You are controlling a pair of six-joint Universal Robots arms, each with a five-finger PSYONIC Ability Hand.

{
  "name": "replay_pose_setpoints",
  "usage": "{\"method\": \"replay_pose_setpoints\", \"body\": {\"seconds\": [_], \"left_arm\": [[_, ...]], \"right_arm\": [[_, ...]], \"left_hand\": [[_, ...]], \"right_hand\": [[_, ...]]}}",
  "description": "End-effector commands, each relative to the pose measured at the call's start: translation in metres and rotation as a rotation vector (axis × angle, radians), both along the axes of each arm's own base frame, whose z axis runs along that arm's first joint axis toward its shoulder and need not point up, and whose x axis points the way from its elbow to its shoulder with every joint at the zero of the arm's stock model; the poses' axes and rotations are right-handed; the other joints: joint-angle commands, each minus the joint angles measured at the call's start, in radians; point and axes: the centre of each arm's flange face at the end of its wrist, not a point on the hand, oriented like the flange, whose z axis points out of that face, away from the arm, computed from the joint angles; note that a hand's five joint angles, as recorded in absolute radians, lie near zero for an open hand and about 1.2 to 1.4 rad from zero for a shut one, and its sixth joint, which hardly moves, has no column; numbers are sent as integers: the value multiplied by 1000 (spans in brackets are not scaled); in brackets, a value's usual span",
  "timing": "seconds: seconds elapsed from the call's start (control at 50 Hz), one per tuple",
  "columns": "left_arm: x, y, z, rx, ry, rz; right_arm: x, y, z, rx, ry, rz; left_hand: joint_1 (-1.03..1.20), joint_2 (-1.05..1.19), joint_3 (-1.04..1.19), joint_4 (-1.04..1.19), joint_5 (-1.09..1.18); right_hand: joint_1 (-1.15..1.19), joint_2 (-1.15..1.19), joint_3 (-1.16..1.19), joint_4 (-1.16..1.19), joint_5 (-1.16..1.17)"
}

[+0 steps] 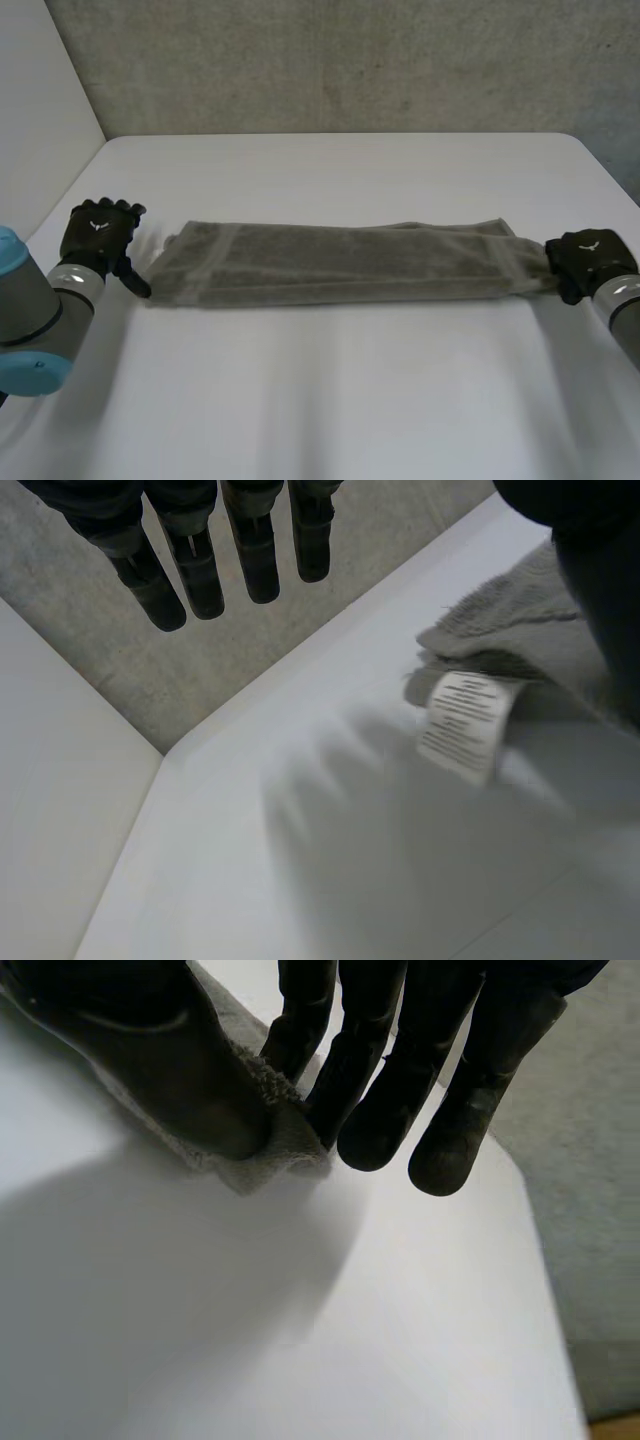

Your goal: Fold the towel.

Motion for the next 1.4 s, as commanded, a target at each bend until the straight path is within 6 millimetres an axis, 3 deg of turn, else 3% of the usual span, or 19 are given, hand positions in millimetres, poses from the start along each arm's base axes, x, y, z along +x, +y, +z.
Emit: {"method": "replay_pose_setpoints", "body": {"seconds": [0.02,0.16,0.26,0.34,0.38,0.42,0.44,0.48,0.54,0.6,0.64,0.78,0.8,0.82,0.88,1.0,1.12,1.22,1.4], "left_arm": [[-9,27,28,38,36,-27],[-16,54,95,14,223,-41],[-15,59,113,-19,273,-41],[-16,61,113,-19,273,-42],[-18,61,114,-23,273,-49],[-20,62,114,-23,274,-57],[-23,62,115,-24,273,-65],[-26,63,114,-27,274,-76],[-32,65,114,-25,273,-96],[-42,67,110,-13,273,-124],[-47,69,109,-8,273,-137],[-52,73,103,14,276,-151],[-53,72,100,23,274,-151],[-53,72,100,23,274,-151],[-56,74,94,43,271,-159],[-70,80,81,82,259,-199],[-90,91,70,95,252,-271],[-107,101,59,110,246,-325],[-133,129,20,180,84,-478]], "right_arm": [[-36,-9,22,-16,90,-67],[-41,-12,30,-7,94,-74],[-65,-42,68,-119,165,-122],[-61,-46,84,-134,226,-94],[-38,-43,93,-143,235,-33],[37,-23,112,-193,213,151],[38,-22,112,-193,213,152],[100,4,127,-253,170,280],[124,16,130,-268,147,315],[177,46,123,-279,114,424],[231,86,109,-279,96,553],[281,134,58,-202,116,707],[287,143,45,-174,119,735],[288,147,37,-151,119,743],[285,141,37,-132,91,718],[273,136,57,-116,17,666],[218,104,75,-71,-23,521],[171,102,58,28,-3,451],[132,108,30,42,-9,381]], "left_hand": [[-82,-71,-63,-76,-230],[-111,-100,-92,-105,-260],[-111,-100,-92,-105,-260],[-105,-95,-87,-99,-254],[-102,-92,-84,-96,-251],[-102,-92,-84,-96,-251],[-102,-92,-84,-96,-251],[-99,-89,-81,-93,-248],[-93,-83,-75,-87,-242],[-93,-83,-75,-87,-242],[-93,-83,-75,-87,-242],[-93,-83,-75,-87,-242],[-93,-83,-75,-87,-242],[-93,-83,-75,-87,-242],[-93,-83,-75,-87,-242],[-90,-80,-72,-84,-239],[-79,-68,-60,-73,-228],[-49,-39,-31,-43,-198],[103,114,122,109,-46]], "right_hand": [[80,110,67,62,73],[80,110,67,62,73],[80,110,67,62,73],[80,110,67,62,73],[80,110,67,62,73],[80,110,67,62,73],[80,110,67,62,73],[80,110,67,62,73],[80,110,67,62,73],[80,110,67,62,73],[80,110,67,62,73],[-54,-24,-67,-72,-61],[-531,-500,-543,-549,-538],[-940,-909,-952,-958,-947],[-1142,-1111,-1154,-1160,-1149],[-1142,-1111,-1154,-1160,-1149],[-1142,-1111,-1154,-1160,-1149],[-1142,-1111,-1154,-1160,-1149],[-1142,-1111,-1154,-1160,-1149]]}}
